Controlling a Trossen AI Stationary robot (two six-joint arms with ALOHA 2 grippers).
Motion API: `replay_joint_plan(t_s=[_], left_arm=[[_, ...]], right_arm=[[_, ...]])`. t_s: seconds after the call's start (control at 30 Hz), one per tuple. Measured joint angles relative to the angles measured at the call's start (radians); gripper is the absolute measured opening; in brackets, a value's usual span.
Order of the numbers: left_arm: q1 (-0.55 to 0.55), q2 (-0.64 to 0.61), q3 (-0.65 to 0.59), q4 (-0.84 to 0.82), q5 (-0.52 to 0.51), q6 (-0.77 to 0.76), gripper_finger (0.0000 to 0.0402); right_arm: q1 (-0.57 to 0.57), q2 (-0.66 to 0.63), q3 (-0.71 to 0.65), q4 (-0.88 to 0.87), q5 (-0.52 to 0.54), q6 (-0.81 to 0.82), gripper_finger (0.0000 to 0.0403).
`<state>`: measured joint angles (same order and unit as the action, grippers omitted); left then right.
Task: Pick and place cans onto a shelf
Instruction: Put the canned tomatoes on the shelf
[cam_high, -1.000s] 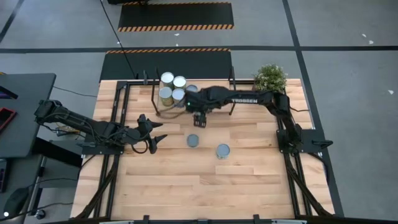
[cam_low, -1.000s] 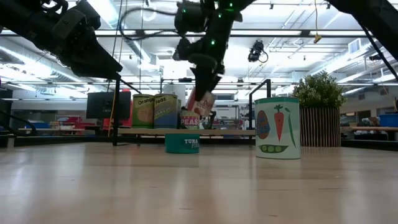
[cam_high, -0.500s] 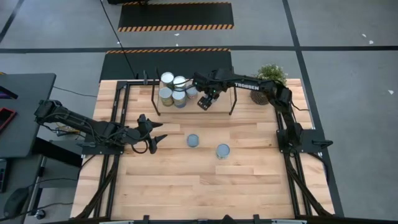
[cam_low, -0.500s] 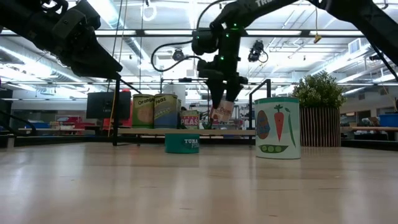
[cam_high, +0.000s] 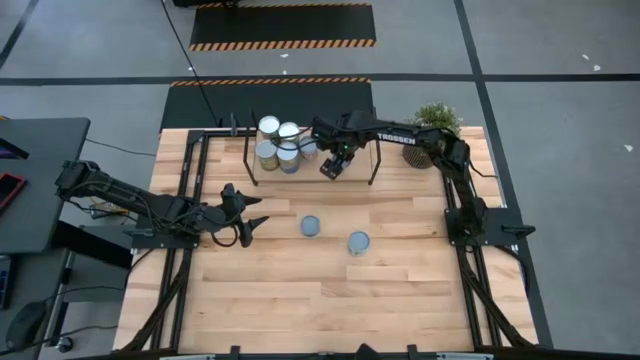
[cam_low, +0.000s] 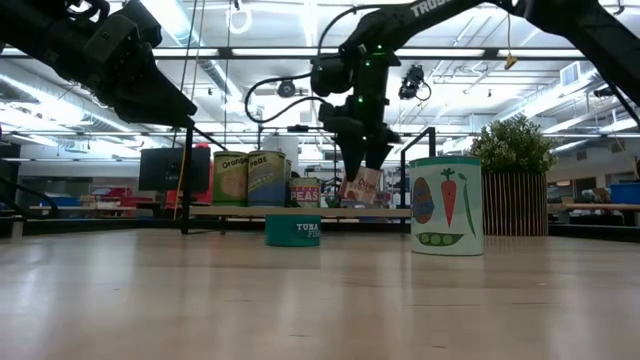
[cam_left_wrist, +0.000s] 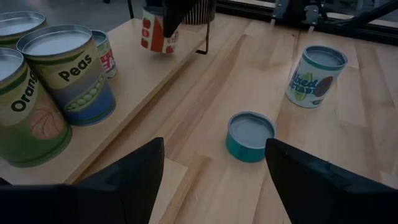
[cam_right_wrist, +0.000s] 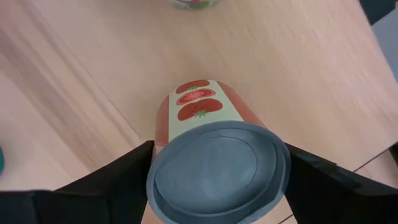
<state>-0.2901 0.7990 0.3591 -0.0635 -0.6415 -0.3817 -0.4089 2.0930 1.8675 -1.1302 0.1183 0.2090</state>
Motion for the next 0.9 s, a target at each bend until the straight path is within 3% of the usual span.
replay_joint_plan(t_s=[0.27, 0.7, 0.9], left_arm=[[0.0, 0.0, 0.0, 0.0, 0.0, 0.0, 0.0283], [0.0, 0.0, 0.0, -0.001, 0.0, 0.001, 0.0283], [0.0, 0.0, 0.0, -0.001, 0.0, 0.002, 0.0283]], right_arm=[[0.002, 0.0, 0.0, 0.03, -0.008, 0.001, 0.0349], [0.003, 0.0, 0.04, 0.048, 0.022, 0.034, 0.0352], [0.025, 0.0, 0.134, -0.067, 0.038, -0.204, 0.0352]])
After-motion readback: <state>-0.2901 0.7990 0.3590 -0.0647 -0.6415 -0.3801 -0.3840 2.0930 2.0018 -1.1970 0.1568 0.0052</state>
